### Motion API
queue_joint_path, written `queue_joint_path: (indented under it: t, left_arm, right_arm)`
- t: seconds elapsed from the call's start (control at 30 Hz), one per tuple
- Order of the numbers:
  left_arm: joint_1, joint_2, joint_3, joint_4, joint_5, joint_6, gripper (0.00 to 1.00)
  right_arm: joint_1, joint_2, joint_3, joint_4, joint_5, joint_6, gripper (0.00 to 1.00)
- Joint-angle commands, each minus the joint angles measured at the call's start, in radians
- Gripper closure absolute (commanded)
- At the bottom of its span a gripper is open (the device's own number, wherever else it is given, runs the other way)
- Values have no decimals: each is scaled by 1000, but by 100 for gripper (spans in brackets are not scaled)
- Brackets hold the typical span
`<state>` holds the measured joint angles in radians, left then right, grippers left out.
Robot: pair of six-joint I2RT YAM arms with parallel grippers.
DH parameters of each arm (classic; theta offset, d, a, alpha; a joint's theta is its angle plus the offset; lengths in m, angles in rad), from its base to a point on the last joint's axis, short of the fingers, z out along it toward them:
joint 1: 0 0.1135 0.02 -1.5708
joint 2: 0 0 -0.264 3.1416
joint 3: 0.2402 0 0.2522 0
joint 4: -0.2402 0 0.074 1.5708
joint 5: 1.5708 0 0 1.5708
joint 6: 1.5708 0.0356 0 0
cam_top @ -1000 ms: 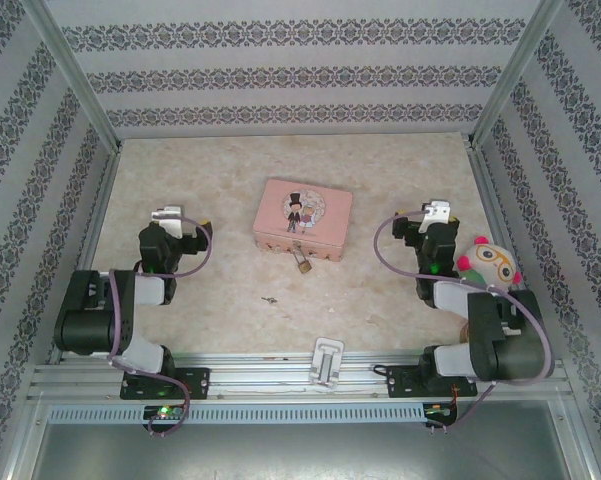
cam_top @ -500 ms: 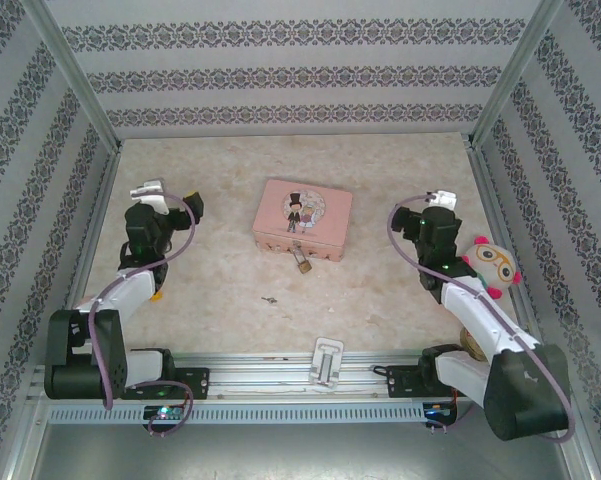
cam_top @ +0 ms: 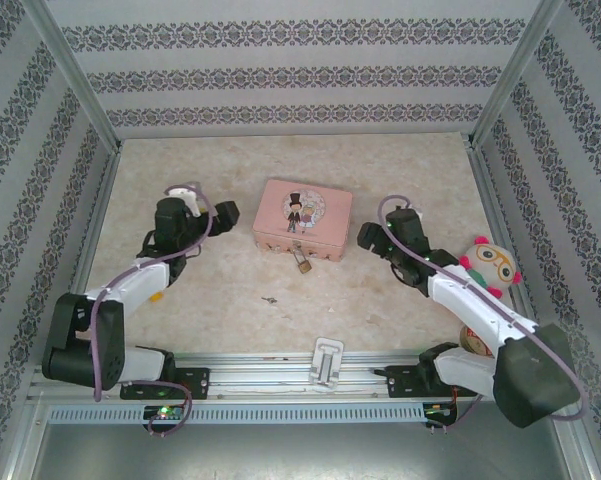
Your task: Unlock the padlock with the key
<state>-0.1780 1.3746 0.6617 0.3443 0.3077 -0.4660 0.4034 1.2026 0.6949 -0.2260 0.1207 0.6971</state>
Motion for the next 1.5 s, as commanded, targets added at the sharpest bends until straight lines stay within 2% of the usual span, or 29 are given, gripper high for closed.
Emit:
queue_joint_path:
  t: [0.0,0.13,0.23,0.57,0.7,0.83,0.93,1.03,1.27,1.47]
  left_arm:
    - [-31,56,69,-71,20,-16,1]
    - [-48,143,134,-92,59,-12,0]
    - [-59,199,179,-121,88,7,4]
    - [-116,311,241,-181,136,50,40]
    - [-127,291,208,-183,122,53,49]
    - [-147,249,156,-183,100,51,63]
    - [-173,188,102,-183,54,39,68]
    - [-204,96,28,-180,-16,5,68]
    - [-238,-114,-111,-186,-157,-97,63]
    - [-238,-143,-116,-202,-182,-109,58]
  right_arm:
    - [38,63,69,-27,-33,52,15]
    - [55,155,123,-19,-58,53,18]
    - [60,210,152,-4,-87,52,22]
    - [66,345,251,5,-193,18,47]
    - [77,394,284,6,-236,3,57]
    - [96,446,326,6,-276,-12,65]
    - [117,494,377,0,-308,-27,71]
    - [144,547,444,-23,-334,-49,74]
    - [196,631,537,-66,-316,-75,73]
    - [193,633,584,-136,-266,-106,68]
